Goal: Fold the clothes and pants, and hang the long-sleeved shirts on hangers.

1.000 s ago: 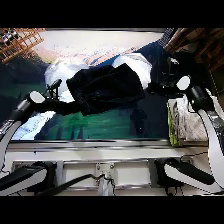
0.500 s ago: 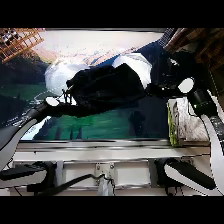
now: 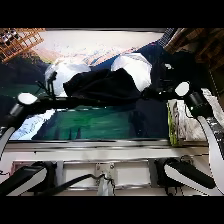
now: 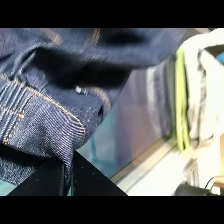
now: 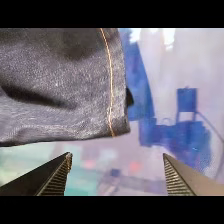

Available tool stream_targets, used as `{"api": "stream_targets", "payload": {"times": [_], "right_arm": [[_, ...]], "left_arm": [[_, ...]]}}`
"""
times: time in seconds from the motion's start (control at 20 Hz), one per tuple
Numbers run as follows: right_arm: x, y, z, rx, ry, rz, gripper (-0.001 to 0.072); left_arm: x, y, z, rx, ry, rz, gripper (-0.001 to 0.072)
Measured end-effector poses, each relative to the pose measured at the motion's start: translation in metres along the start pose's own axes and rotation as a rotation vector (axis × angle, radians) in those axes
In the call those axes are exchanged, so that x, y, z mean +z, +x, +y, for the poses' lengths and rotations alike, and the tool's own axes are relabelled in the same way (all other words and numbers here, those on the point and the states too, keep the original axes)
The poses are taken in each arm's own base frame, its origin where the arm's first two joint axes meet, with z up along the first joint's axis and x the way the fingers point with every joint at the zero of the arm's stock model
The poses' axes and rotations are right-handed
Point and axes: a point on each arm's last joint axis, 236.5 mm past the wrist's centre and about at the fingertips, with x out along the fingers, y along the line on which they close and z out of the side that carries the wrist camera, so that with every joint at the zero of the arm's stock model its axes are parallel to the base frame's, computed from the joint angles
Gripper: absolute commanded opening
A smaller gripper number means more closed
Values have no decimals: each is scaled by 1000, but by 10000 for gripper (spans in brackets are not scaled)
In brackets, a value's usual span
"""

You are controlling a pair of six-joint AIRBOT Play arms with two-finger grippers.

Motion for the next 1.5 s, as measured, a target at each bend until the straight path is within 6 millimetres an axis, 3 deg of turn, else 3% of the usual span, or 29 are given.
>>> {"api": "stream_targets", "payload": {"times": [0.25,0.5,0.65,1.5], "right_arm": [[-8,16,15,91,29,4,644],[-17,30,13,110,33,8,644],[-7,42,12,128,73,-33,573],[0,104,8,107,-43,-76,570]], "left_arm": [[4,-15,-12,-21,19,-26,29],[4,-19,-16,-30,22,-27,30],[3,-19,-16,-32,23,-27,29],[10,-20,-30,-89,-36,-51,30]]}}
